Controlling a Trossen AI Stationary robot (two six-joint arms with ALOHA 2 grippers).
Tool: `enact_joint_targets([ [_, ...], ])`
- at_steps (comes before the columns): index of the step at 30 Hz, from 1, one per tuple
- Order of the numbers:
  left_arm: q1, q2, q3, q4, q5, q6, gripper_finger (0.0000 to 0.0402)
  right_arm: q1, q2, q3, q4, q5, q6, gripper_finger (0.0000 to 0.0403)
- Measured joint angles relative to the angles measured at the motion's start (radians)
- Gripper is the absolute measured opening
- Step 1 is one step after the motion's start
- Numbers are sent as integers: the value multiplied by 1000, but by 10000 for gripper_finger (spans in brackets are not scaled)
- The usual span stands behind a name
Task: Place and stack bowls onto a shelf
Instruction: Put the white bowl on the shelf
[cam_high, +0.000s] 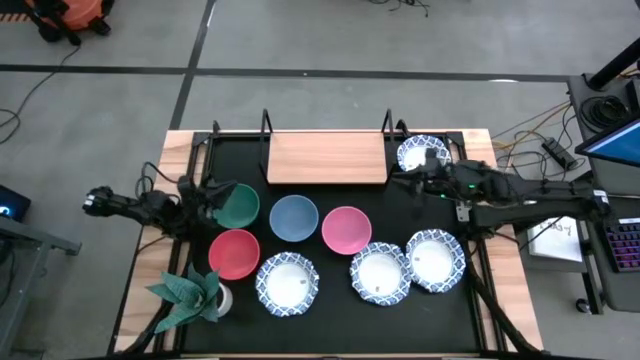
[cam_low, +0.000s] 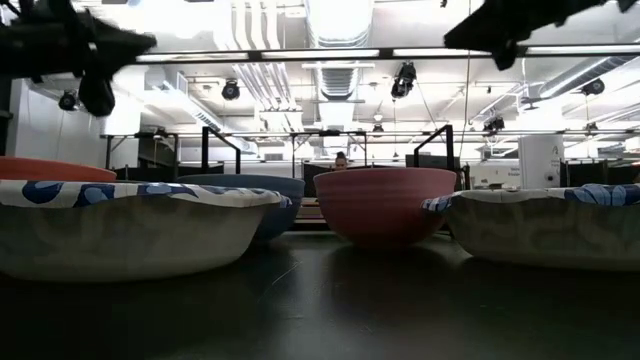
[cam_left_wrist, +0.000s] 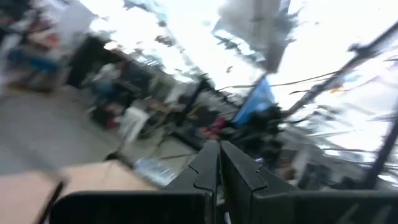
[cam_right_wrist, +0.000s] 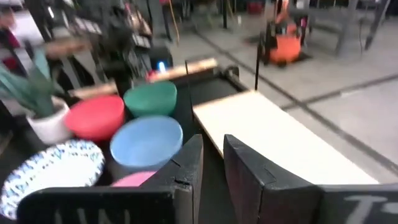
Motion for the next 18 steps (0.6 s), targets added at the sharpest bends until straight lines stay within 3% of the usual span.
enact_joint_targets([
  [7, -1, 69, 99, 28, 82, 110, 0, 0, 117, 152, -140, -3, -49, 54],
  [18, -1, 385, 348, -119, 83, 236, 0, 0, 264, 351, -389, -8, -200, 54],
])
